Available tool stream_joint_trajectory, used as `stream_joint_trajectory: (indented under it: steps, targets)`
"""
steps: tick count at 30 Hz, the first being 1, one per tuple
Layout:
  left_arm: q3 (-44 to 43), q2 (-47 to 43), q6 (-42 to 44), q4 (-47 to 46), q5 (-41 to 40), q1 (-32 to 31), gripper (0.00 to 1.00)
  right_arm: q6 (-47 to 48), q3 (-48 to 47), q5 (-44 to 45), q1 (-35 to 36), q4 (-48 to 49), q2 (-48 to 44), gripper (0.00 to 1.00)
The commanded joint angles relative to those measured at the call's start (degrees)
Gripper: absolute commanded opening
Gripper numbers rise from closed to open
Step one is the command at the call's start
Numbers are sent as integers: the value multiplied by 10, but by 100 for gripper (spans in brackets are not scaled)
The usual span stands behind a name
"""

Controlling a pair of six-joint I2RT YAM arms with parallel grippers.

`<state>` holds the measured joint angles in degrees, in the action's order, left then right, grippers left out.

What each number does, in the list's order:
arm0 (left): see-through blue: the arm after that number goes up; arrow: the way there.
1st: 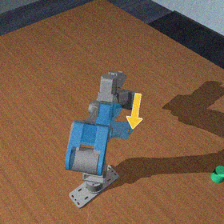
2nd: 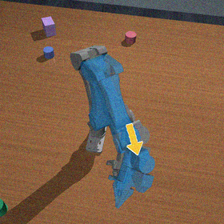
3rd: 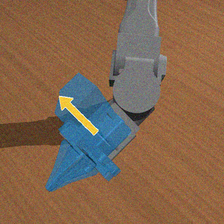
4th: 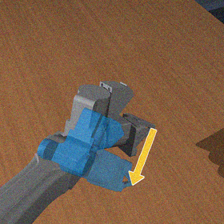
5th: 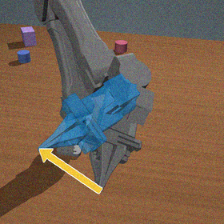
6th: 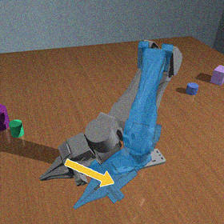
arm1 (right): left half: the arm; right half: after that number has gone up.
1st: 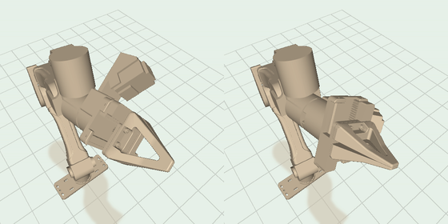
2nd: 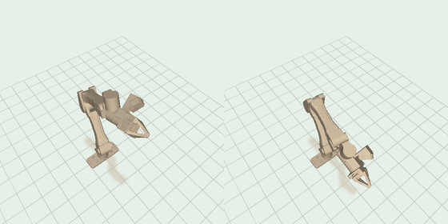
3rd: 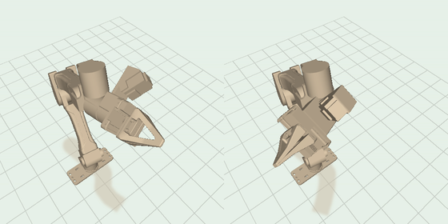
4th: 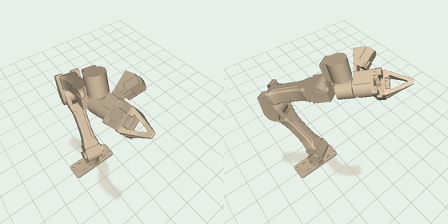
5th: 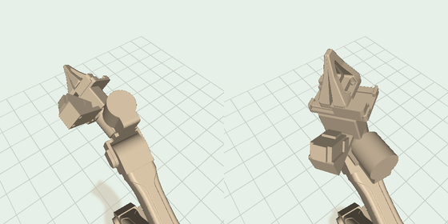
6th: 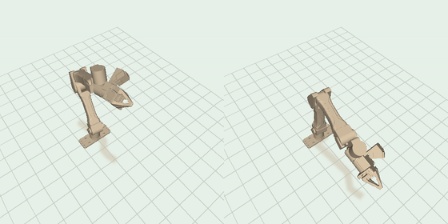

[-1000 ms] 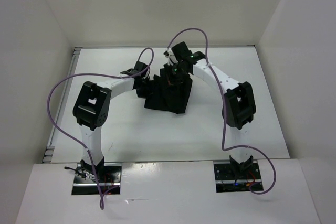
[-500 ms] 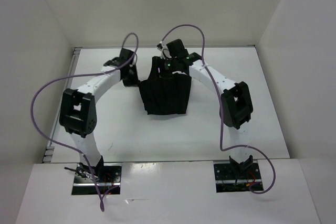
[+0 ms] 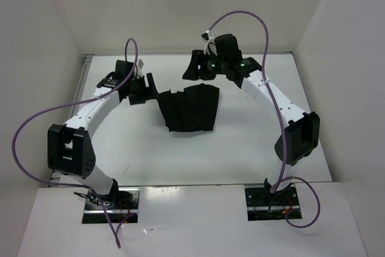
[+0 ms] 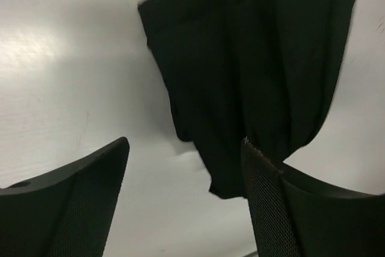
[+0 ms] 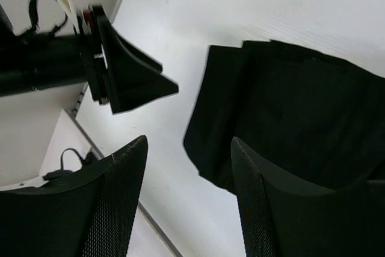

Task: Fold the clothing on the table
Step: Fold the skirt

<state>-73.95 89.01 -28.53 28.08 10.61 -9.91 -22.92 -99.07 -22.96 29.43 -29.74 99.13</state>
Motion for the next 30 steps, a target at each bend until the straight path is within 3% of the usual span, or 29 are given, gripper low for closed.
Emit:
stream_joint_trajectory:
  steps: [1,11,19,23,26,27,30]
  targets:
    - [46,14,-21,-39,77,5,83,7,38,17,-19,3,-22,63]
    - [88,100,-93,-193,252,5,84,-9,96,22,-38,-8,-44,63]
    - [61,160,-93,-192,216,-5,82,-14,96,27,-38,-20,-44,63]
    - [56,184,-100,-216,216,-5,52,-14,89,27,-43,-25,-44,63]
    - [50,200,-114,-234,237,-5,47,-14,89,27,-43,-25,-44,63]
    - [44,200,-115,-234,238,-5,38,-14,94,27,-43,-30,-39,63]
    - [29,194,-115,-234,232,-12,25,-20,117,22,-43,-24,-39,63]
